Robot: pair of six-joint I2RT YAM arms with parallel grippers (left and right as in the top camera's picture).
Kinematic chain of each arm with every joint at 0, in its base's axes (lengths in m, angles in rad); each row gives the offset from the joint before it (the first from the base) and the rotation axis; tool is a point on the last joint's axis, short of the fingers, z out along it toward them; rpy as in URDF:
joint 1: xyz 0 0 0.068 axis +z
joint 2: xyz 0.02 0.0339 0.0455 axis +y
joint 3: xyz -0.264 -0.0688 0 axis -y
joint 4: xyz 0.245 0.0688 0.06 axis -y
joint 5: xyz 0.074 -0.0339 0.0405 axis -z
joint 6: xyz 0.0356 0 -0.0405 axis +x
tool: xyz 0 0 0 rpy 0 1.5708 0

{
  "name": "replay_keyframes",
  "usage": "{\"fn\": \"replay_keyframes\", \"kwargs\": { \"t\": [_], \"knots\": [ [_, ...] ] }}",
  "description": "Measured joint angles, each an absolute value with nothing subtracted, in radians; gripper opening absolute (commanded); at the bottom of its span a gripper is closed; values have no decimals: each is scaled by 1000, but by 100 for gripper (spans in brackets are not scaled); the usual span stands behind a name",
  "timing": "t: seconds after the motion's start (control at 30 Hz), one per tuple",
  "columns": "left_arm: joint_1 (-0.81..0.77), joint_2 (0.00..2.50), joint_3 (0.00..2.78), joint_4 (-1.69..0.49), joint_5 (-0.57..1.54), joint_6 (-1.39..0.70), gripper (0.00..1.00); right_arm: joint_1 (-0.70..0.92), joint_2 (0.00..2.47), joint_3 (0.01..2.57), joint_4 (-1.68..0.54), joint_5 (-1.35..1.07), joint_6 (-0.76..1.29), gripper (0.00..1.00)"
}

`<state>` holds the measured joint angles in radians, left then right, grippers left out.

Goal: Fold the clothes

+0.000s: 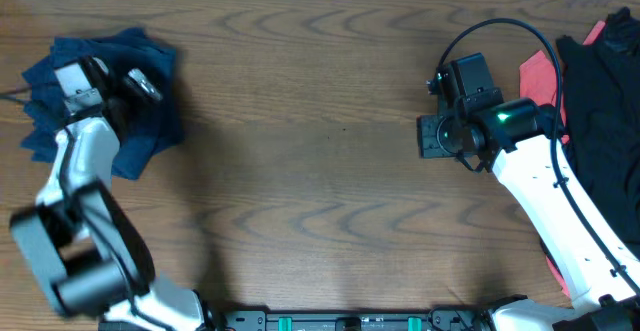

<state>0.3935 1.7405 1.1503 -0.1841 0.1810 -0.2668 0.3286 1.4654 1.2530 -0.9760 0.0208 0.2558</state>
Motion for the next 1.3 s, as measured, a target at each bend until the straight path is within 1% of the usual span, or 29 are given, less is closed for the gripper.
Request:
{"fn": "replay_keyframes", "kwargs": {
  "t": [0.07, 0.2, 0.23, 0.27, 0.43, 0.53, 0.67, 0.77, 0.83, 0.93, 1.07, 1.17, 1.3],
  "knots": [
    [372, 1655, 1150, -206, 181, -252, 98, 329, 1465, 1253, -962, 23, 255, 68],
    [265, 1534, 1153, -281, 181, -187, 98, 329, 1465, 1253, -901, 22, 254, 77],
    [228, 1522, 1153, -307, 181, -176, 98, 328, 1465, 1253, -883, 23, 255, 82],
    [186, 1515, 1155, -337, 183, -164, 98, 328, 1465, 1253, -863, 22, 253, 84],
    [8, 1518, 1152, -516, 187, -112, 98, 316, 1465, 1253, -781, 20, 230, 91],
    [-97, 1518, 1152, -658, 180, -77, 98, 293, 1465, 1253, -743, 19, 212, 99],
    [-200, 1518, 1150, -878, 180, -54, 98, 260, 1465, 1254, -793, 20, 194, 99],
    [-232, 1512, 1150, -1027, 180, -51, 98, 244, 1464, 1254, -854, 32, 209, 99],
    [-238, 1496, 1150, -1073, 177, -51, 98, 240, 1455, 1254, -886, 51, 232, 99],
    [-238, 1428, 1148, -1080, 176, -51, 98, 241, 1414, 1251, -898, 68, 258, 99],
    [-238, 1276, 1114, -1002, 144, -56, 98, 245, 1291, 1199, -840, 83, 275, 99],
    [-238, 1105, 1050, -923, 95, -63, 98, 248, 1156, 1105, -758, 86, 279, 99],
    [-238, 838, 916, -797, 42, -74, 98, 248, 925, 913, -615, 96, 279, 99]
  ]
}}
